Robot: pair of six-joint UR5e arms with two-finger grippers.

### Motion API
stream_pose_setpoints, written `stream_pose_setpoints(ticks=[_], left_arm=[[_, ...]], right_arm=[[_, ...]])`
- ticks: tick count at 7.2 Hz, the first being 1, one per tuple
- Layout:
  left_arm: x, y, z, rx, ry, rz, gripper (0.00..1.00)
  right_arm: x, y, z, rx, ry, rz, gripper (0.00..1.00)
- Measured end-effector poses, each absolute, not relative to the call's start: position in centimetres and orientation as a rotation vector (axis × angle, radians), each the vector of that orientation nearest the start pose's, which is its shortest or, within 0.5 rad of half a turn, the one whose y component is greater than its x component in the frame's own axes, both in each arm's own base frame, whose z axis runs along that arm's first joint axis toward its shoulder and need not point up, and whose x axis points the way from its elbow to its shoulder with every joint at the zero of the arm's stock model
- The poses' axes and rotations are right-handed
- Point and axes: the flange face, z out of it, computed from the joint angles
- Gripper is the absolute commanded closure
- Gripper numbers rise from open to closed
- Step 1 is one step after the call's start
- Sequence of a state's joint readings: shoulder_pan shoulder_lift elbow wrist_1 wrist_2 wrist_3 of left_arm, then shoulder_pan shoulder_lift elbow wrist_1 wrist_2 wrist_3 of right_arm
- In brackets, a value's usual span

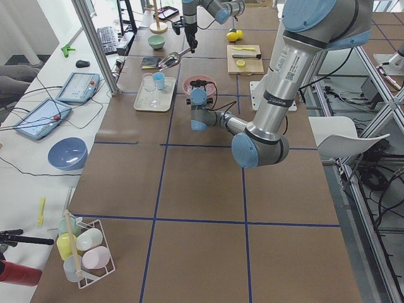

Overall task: Put ice in cup with scoop
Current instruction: 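Lift the loaded scoop out and carry it over the light-blue cup, then tilt the scoop with the right gripper to pour ice into the cup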

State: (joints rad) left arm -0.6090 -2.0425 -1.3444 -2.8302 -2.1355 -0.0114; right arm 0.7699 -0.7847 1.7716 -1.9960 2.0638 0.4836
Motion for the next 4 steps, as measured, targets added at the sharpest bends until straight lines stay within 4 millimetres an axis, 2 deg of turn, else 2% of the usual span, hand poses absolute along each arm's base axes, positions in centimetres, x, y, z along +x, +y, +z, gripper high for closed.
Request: stream_pose_setpoints(ticks=[3,4], left_arm=[[49.9,-44.6,35.2,1.154,1.158,1.167,0.00],[49.9,-44.6,35.2,1.155,1.158,1.167,0.00]], right_arm=[[-38.1,-53.1,12.1,0.080,-0.585,-0.577,1.00],[-37.9,-53.5,11.2,0.056,-0.546,-0.606,1.00]])
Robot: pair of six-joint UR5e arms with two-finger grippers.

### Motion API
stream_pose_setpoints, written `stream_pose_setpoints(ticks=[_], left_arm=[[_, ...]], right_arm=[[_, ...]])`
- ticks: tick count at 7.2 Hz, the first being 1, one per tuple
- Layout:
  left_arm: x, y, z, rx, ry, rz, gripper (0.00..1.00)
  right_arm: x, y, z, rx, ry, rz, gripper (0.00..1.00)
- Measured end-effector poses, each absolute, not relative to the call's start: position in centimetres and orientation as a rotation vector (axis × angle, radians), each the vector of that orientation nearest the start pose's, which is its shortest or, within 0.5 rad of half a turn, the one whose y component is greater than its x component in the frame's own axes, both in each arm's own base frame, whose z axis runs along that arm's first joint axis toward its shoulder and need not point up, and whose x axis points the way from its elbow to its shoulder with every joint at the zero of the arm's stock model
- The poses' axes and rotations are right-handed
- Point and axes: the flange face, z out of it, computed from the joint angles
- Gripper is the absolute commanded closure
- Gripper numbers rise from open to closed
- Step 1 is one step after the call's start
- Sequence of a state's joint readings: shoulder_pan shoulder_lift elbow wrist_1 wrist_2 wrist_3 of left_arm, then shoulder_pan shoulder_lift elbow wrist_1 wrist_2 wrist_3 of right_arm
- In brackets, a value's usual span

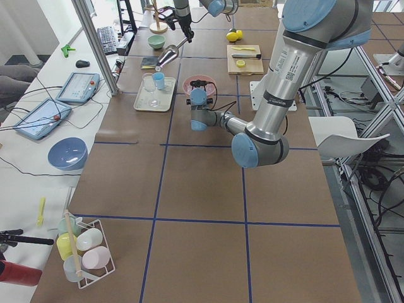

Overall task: Put ice in cup with scoop
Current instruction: 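Tilt the scoop with the right gripper to pour ice into the cup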

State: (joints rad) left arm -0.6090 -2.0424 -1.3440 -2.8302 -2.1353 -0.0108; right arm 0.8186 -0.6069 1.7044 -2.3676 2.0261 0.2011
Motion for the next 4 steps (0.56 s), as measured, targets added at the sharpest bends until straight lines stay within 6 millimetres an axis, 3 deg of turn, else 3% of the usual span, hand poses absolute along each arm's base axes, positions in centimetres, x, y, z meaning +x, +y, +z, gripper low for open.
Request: stream_pose_setpoints(ticks=[4], left_arm=[[49.93,-44.53,35.20,1.155,1.159,1.168,0.00]], right_arm=[[-37.52,-53.91,10.20,0.031,-0.506,-0.641,1.00]])
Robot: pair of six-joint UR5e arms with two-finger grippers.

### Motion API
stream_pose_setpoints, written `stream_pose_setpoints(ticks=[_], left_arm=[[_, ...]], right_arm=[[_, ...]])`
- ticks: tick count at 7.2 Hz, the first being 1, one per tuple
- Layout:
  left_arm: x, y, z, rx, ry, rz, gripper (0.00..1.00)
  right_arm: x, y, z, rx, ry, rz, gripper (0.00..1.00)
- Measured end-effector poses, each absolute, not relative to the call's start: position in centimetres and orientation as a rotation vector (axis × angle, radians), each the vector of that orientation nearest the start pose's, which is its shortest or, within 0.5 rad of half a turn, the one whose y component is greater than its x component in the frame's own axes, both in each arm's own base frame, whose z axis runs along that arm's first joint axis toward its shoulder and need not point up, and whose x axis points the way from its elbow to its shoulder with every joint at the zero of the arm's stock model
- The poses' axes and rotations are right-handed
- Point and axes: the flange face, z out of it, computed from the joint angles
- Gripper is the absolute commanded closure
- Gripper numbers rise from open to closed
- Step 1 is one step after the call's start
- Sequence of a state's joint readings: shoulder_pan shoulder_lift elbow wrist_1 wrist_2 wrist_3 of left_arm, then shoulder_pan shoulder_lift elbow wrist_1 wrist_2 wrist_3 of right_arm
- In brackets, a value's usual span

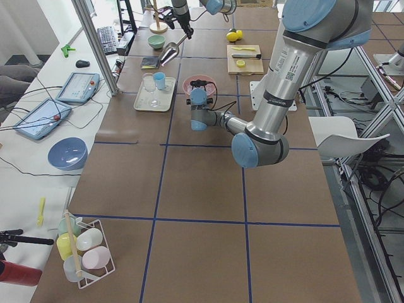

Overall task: Put ice in cup with scoop
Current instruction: 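Tilt the scoop with the right gripper to pour ice into the cup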

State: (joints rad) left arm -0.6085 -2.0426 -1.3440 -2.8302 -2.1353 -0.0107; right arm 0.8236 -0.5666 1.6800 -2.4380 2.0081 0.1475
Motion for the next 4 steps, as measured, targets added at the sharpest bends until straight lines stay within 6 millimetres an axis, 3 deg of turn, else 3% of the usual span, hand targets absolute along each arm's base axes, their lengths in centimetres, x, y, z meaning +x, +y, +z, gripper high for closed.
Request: stream_pose_setpoints(ticks=[4], left_arm=[[49.94,-44.47,35.23,1.154,1.159,1.168,0.00]], right_arm=[[-37.25,-53.73,10.50,0.034,-0.511,-0.641,1.00]])
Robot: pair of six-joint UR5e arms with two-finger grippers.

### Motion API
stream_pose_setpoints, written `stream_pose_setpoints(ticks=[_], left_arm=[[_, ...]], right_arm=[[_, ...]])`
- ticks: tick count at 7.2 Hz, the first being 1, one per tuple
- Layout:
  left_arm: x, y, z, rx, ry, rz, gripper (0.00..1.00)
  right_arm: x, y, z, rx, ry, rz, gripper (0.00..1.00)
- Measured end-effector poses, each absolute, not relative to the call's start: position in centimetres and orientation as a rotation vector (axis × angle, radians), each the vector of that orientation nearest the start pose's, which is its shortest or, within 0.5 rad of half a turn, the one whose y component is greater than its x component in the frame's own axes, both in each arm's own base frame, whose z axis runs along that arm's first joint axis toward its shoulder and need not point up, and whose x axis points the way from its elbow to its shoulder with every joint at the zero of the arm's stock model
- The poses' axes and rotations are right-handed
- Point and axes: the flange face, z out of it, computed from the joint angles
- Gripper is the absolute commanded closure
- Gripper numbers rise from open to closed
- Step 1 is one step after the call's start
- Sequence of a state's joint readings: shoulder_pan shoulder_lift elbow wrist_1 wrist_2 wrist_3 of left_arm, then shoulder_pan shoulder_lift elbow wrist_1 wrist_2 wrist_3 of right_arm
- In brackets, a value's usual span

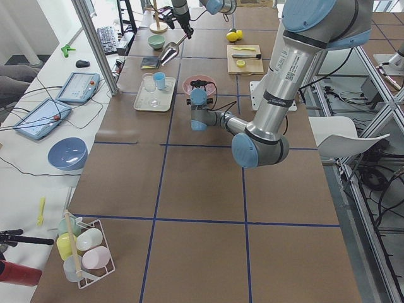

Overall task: Put ice in cup with scoop
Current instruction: 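Tilt the scoop with the right gripper to pour ice into the cup, then carry the empty scoop back and lower it onto the table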

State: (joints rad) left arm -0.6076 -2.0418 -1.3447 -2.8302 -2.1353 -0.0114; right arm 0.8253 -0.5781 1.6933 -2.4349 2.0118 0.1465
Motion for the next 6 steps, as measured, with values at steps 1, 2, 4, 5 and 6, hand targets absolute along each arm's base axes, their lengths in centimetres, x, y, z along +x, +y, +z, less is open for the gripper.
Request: stream_pose_setpoints(ticks=[1,2,4,5,6], left_arm=[[49.9,-44.5,35.2,1.154,1.159,1.168,0.00],[49.9,-44.5,35.2,1.154,1.159,1.168,0.00],[49.9,-44.5,35.2,1.154,1.158,1.167,0.00],[49.9,-44.5,35.2,1.154,1.159,1.166,0.00],[49.9,-44.5,35.2,1.154,1.159,1.166,0.00]], right_arm=[[-36.6,-53.0,11.7,0.040,-0.522,-0.638,1.00],[-35.2,-51.7,13.8,0.059,-0.540,-0.635,1.00],[-32.6,-49.4,17.4,0.086,-0.573,-0.595,1.00],[-31.4,-48.1,19.0,0.086,-0.585,-0.551,1.00],[-29.8,-46.4,20.9,0.084,-0.601,-0.500,1.00]])
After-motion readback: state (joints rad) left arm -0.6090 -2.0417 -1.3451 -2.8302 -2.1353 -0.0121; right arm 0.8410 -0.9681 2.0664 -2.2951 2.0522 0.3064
